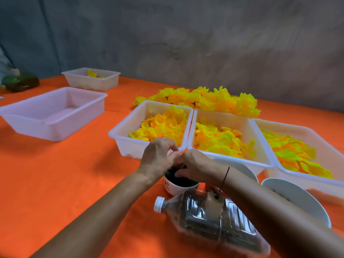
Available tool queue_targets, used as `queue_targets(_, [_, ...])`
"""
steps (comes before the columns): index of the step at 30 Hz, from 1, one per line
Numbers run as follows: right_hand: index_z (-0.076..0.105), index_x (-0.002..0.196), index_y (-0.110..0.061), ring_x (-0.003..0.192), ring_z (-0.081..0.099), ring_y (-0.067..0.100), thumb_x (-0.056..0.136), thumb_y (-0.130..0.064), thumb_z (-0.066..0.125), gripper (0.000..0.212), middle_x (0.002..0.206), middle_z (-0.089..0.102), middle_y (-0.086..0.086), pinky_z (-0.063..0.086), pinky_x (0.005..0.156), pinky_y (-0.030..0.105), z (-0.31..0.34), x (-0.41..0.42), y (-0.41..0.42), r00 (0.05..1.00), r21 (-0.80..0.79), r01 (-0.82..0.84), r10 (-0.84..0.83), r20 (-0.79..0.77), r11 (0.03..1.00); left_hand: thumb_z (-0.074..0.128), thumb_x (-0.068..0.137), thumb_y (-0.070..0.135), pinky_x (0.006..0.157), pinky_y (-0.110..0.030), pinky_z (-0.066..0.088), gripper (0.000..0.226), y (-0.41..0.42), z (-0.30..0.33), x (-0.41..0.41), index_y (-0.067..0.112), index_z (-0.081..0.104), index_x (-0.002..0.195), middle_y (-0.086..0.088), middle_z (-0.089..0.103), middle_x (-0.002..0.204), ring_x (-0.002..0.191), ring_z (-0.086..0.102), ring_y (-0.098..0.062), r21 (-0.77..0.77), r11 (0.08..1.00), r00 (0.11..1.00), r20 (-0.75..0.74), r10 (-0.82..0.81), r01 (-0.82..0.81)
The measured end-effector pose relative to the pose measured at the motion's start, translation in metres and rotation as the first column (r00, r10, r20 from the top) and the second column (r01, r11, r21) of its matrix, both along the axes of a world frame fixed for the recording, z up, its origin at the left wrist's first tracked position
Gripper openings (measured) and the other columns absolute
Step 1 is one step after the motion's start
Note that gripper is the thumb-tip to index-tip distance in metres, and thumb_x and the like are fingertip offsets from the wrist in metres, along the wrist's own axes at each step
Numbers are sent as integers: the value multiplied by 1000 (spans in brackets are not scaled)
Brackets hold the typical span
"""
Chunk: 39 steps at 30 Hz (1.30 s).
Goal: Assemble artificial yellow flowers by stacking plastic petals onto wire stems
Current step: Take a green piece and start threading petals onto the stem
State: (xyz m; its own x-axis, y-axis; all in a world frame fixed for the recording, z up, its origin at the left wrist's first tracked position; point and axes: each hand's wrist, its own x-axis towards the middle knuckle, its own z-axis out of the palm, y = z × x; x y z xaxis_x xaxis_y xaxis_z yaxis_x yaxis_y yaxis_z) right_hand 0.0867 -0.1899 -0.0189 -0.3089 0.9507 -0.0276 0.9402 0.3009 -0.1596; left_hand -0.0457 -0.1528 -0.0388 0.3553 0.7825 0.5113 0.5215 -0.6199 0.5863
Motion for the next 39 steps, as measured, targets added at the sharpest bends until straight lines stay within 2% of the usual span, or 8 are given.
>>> queue_targets(10, [75, 92, -8, 77, 61, 13, 78, -7, 69, 15, 88, 71, 5, 37, 60, 14, -6, -3, 9, 977, -7, 138, -138, -161, 990, 66, 78, 4, 76, -37, 48, 3, -5, -11, -19, 3, 69, 76, -9, 68, 81, 81, 61, -26, -121, 989, 989, 106, 102, -89])
queue_targets(14, [74, 89, -5, 52, 55, 4, 81, -4, 68, 11, 68, 64, 0, 39, 51, 5, -1, 0, 5, 943, -33, 177, -179, -280, 984, 67, 78, 5, 74, -31, 47, 4, -5, -13, -21, 6, 70, 75, -4, 69, 79, 77, 61, -20, -145, 986, 987, 127, 100, -81])
queue_targets(18, [74, 87, -4, 39, 52, -4, 81, -5, 68, 9, 54, 62, -1, 35, 45, 4, 6, 10, -2, 843, -87, 238, -251, -477, 967, 68, 78, 5, 66, -20, 43, 5, -7, -14, -19, 6, 70, 74, -1, 68, 75, 71, 59, -15, -170, 983, 983, 157, 90, -63])
queue_targets(22, [74, 88, -5, 50, 55, 7, 84, -5, 67, 8, 59, 63, 6, 40, 50, 17, 5, 17, -7, 716, -179, 263, -316, -622, 948, 69, 79, 7, 62, -10, 41, 9, -10, -14, -18, 12, 68, 71, 4, 66, 71, 66, 57, -7, -226, 974, 975, 209, 70, -21])
queue_targets(26, [68, 94, 7, 51, 63, 11, 85, 4, 63, 11, 63, 67, 10, 44, 46, 17, 5, 21, -9, 449, -294, 226, -367, -815, 929, 68, 81, 5, 72, -25, 51, 10, -15, -13, -16, 13, 70, 75, 0, 69, 74, 74, 65, -15, -277, 960, 961, 276, 38, 42])
queue_targets(29, [65, 97, 8, 55, 68, 12, 85, 6, 62, 13, 65, 71, 8, 50, 47, 17, 7, 24, -12, 293, -367, 161, -399, -869, 916, 69, 83, 7, 73, -22, 52, 16, -19, -12, -13, 21, 71, 75, 5, 70, 74, 74, 66, -9, -289, 953, 951, 308, 0, 93])
queue_targets(32, [64, 100, 6, 55, 69, 16, 85, 7, 62, 15, 72, 71, 15, 52, 45, 21, 8, 25, -14, 263, -400, 173, -434, -862, 900, 69, 83, 9, 70, -17, 51, 24, -21, -11, -12, 31, 69, 73, 11, 70, 72, 71, 65, -1, -290, 950, 947, 322, -15, 113])
queue_targets(39, [67, 89, -5, 48, 66, 12, 83, 1, 66, 8, 72, 73, 10, 35, 33, 15, 12, 27, -19, 256, -338, 232, -393, -883, 912, 71, 81, 8, 74, -23, 53, 23, -28, -8, -9, 30, 70, 73, 8, 71, 74, 74, 67, -5, -293, 948, 942, 335, -18, 122])
